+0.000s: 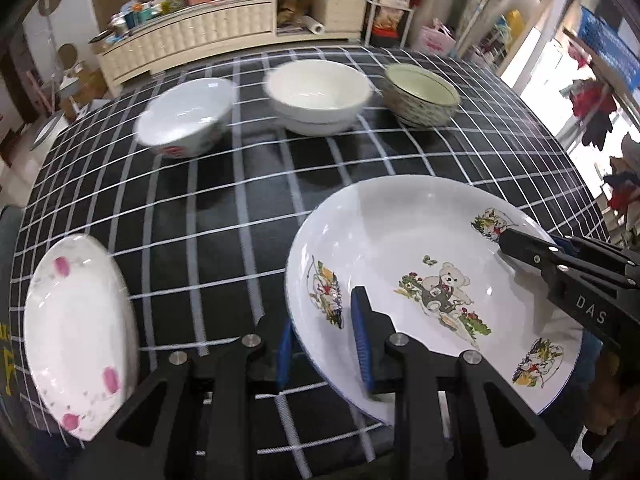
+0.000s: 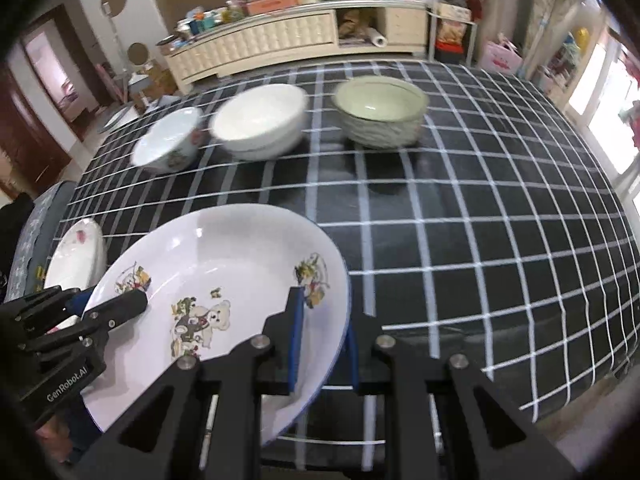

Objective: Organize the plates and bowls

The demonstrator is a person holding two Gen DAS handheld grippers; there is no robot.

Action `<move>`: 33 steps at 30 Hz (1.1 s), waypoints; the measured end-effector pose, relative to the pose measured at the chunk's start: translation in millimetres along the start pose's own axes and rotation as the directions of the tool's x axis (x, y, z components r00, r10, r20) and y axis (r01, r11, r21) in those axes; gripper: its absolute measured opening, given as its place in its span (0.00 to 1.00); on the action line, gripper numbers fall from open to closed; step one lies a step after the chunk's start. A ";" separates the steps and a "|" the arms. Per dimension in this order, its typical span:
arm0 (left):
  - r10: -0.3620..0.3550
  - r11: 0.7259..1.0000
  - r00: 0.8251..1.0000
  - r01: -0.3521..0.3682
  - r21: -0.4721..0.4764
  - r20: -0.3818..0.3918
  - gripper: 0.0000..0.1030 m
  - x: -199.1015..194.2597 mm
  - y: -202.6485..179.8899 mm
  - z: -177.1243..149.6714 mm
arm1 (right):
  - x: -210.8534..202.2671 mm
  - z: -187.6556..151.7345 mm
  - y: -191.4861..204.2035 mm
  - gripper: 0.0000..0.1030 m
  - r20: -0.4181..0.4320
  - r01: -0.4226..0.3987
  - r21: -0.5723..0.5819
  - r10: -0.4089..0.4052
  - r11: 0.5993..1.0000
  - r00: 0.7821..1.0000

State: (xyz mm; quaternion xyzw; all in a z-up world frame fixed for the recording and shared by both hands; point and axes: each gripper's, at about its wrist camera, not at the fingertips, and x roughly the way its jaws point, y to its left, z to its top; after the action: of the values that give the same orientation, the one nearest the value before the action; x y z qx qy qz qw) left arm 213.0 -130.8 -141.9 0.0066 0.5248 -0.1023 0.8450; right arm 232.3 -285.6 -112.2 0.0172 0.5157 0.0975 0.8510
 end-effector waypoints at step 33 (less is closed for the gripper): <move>0.162 0.926 0.986 -0.141 -0.349 0.033 0.20 -81.7 224.4 -83.3 | 44.0 -0.2 223.6 0.22 -0.089 -0.190 -0.249 0.173 0.950 0.981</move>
State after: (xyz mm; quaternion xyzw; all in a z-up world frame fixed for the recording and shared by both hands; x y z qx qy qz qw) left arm 144.6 112.3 -128.3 -0.1046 0.5064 0.0569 0.8541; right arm 218.8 -58.3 -121.8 -0.0487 0.5230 0.2418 0.8158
